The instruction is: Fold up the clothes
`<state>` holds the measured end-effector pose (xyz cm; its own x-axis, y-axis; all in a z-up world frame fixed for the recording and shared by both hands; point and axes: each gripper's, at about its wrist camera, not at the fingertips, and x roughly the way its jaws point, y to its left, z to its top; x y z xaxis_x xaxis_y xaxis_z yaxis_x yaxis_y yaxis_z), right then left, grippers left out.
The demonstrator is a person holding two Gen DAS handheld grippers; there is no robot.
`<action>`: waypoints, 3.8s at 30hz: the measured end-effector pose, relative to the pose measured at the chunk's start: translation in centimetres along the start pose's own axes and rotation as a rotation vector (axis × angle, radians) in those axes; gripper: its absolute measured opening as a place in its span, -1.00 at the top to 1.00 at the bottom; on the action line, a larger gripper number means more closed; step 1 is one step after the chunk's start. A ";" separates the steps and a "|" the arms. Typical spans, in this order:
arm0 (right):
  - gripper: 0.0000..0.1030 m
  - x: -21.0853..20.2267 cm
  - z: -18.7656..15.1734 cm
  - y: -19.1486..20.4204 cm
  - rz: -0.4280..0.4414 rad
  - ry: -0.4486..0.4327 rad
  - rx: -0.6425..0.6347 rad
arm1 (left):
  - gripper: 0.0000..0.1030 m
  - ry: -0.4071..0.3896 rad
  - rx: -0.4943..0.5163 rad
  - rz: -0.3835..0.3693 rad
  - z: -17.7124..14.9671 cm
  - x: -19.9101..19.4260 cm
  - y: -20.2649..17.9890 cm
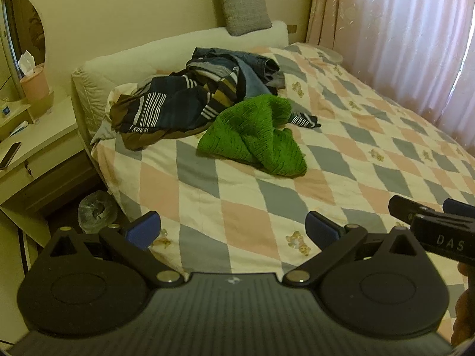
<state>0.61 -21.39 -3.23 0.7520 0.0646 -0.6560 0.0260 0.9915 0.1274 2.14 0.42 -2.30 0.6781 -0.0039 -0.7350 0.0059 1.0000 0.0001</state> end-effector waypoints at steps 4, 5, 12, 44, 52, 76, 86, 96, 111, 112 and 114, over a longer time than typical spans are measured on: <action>-1.00 2.3 0.4 0.1 0.006 0.039 0.015 | -0.99 0.028 0.011 -0.006 1.1 2.6 0.3; -1.00 3.0 0.7 0.1 0.003 0.050 0.020 | -0.99 0.039 0.016 -0.013 1.7 3.6 0.3; -1.00 8.4 3.1 -1.8 -0.073 0.121 0.115 | -0.99 0.114 0.077 -0.059 6.2 10.8 -0.5; -1.00 34.5 10.9 1.5 -0.106 0.302 0.173 | -0.98 0.303 0.199 -0.136 16.8 38.5 6.2; -0.56 43.0 9.0 1.4 0.007 0.412 0.174 | -0.48 0.296 0.238 -0.279 16.4 46.7 7.1; 0.73 49.2 10.0 -1.3 0.275 0.294 0.237 | 0.75 0.186 0.385 -0.505 16.0 45.1 1.0; 0.65 25.7 -3.4 -11.2 0.064 0.331 0.201 | 0.59 0.418 0.565 -0.731 -0.5 30.6 -6.7; 0.20 10.9 -19.2 -17.8 -0.139 0.484 0.427 | 0.21 0.512 0.449 -0.604 -9.9 25.8 -8.0; 0.09 18.2 -13.2 -15.5 -0.058 0.262 0.515 | -0.08 0.355 0.355 -0.616 -2.9 33.9 -11.4; 0.09 18.9 -12.6 -15.9 -0.066 0.255 0.538 | -0.08 0.348 0.360 -0.620 -2.3 34.9 -11.6; 0.09 19.9 -11.6 -16.4 -0.092 0.232 0.572 | -0.08 0.341 0.379 -0.623 -1.0 37.0 -12.1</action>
<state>7.48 -35.11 -26.97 0.5689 0.0687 -0.8195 0.4806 0.7809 0.3991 26.40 -11.80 -30.21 0.2067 -0.4976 -0.8424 0.5997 0.7448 -0.2927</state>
